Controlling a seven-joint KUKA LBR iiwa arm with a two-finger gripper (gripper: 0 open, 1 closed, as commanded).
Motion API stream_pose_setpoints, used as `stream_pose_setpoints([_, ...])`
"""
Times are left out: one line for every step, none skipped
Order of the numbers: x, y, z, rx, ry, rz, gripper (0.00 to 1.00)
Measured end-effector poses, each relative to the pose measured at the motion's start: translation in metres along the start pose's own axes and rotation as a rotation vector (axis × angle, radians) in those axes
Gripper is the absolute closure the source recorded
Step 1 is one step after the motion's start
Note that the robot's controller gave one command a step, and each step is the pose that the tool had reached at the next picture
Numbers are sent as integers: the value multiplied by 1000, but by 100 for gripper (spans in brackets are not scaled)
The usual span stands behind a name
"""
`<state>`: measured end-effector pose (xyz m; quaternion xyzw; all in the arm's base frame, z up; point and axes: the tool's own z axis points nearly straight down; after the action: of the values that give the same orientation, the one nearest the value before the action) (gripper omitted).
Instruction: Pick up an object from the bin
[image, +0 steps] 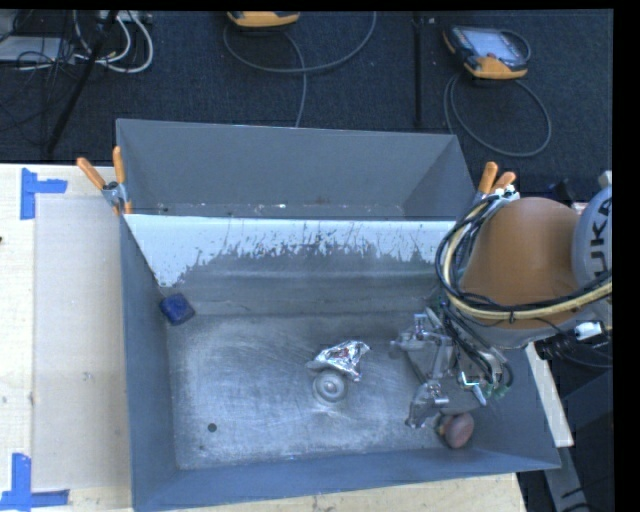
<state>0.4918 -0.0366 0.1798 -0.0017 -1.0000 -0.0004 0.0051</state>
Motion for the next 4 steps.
stream_pose_setpoints([-65,38,105,6,-21,-343,0])
stream_pose_setpoints([-79,75,79,1,-12,-440,0])
stream_pose_setpoints([-73,70,80,2,-8,-460,0])
stream_pose_setpoints([-85,78,105,5,-20,-542,0])
